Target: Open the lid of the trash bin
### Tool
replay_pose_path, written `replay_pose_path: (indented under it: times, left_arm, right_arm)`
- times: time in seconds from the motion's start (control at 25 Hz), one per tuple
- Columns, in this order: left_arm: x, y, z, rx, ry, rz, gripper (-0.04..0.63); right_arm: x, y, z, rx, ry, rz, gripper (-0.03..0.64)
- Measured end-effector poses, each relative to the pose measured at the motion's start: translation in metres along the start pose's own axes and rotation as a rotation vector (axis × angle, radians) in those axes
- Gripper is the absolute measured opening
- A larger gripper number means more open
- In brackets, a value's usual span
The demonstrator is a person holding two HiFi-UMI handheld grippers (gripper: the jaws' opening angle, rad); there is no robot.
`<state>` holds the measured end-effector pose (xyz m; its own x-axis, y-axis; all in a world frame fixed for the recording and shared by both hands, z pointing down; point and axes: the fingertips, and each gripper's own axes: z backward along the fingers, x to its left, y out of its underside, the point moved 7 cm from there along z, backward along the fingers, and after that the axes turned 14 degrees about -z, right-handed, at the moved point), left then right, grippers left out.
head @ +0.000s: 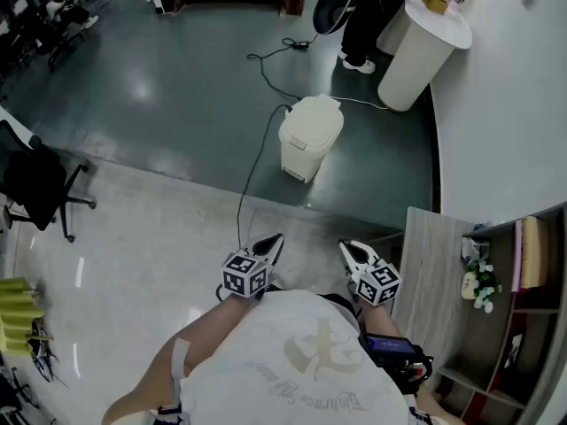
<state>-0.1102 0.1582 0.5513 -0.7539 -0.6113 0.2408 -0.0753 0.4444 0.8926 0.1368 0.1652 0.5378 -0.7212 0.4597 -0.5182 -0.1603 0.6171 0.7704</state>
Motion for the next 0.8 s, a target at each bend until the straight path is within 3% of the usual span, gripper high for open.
replay_pose_path:
  times: [0.8]
  left_arm:
    - [0.0004,-0.0036,0.0046,-0.006,-0.023,-0.023,0.011]
  right_arm:
    - [-0.0053,-0.0006,0.0006,-0.051,-0.002,-0.038,0.005]
